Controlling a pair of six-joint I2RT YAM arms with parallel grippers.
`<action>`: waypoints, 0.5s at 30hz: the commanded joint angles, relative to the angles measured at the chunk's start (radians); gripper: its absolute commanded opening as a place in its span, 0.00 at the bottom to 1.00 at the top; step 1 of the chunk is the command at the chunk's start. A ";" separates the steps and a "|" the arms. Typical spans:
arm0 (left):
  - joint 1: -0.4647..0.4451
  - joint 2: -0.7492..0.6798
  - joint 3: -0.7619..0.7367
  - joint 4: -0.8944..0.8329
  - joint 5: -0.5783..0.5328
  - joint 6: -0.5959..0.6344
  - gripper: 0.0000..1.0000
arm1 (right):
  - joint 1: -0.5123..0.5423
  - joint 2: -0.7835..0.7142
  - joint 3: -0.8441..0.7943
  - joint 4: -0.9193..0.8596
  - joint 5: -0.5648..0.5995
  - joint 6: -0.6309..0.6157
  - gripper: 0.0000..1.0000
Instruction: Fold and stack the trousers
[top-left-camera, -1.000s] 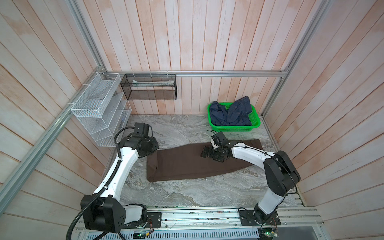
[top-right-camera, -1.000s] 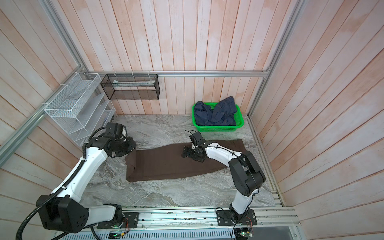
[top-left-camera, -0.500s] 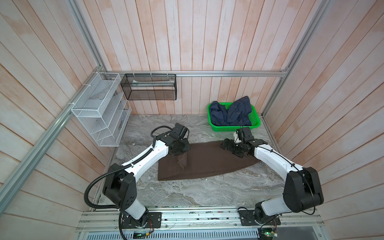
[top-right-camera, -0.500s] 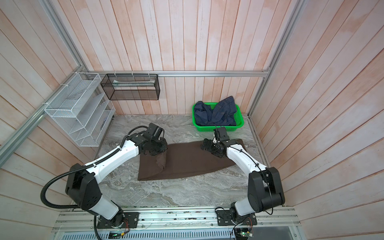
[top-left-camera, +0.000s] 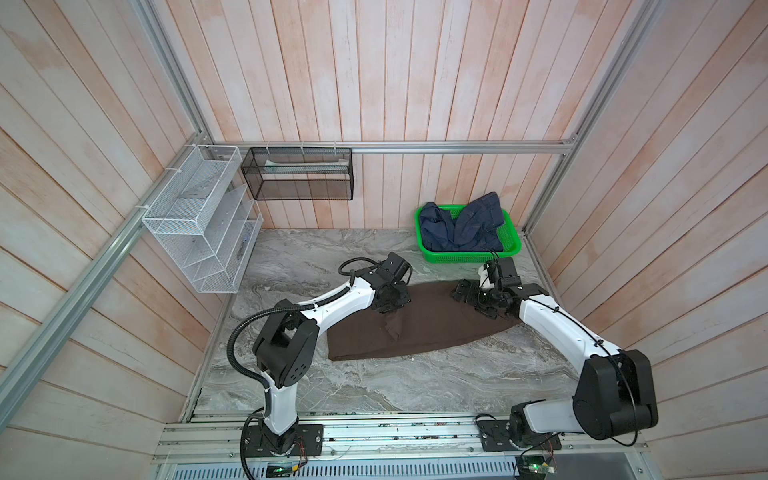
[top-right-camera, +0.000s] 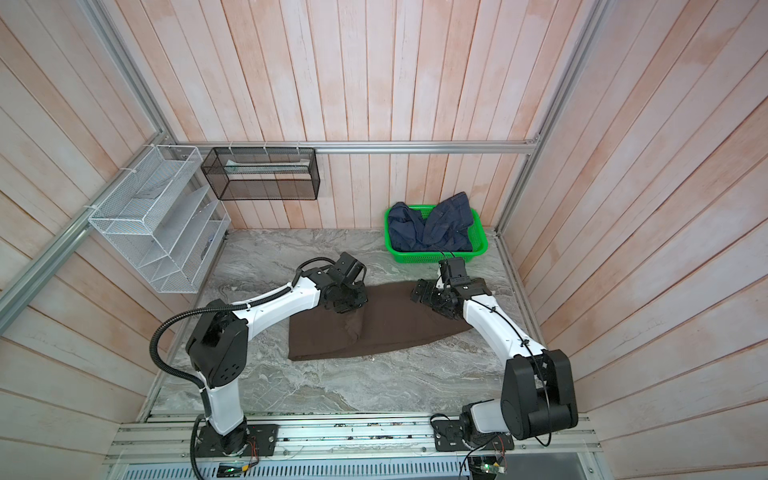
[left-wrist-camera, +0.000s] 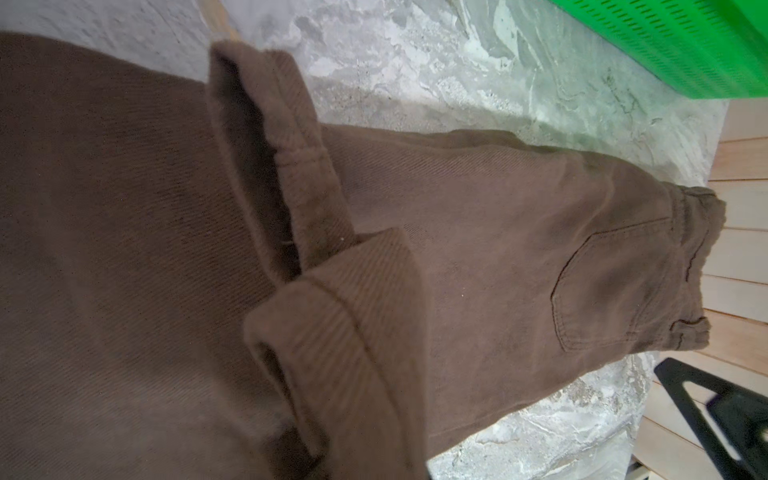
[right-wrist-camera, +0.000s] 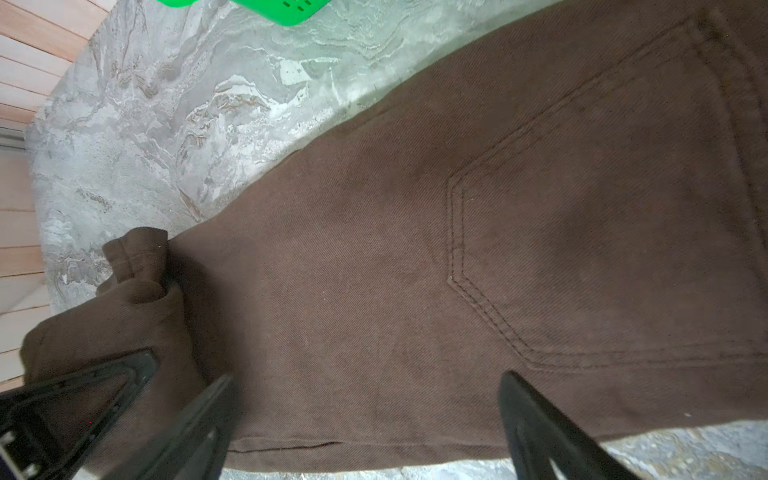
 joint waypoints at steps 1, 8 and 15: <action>-0.024 0.038 0.055 0.053 0.029 -0.024 0.00 | -0.009 -0.013 -0.010 -0.027 0.001 -0.011 0.98; -0.037 0.042 0.088 0.096 0.070 -0.009 0.51 | -0.012 -0.016 -0.001 -0.038 0.003 -0.017 0.98; -0.044 -0.176 0.062 0.118 0.002 0.061 0.70 | 0.001 -0.019 0.007 -0.029 -0.017 -0.008 0.98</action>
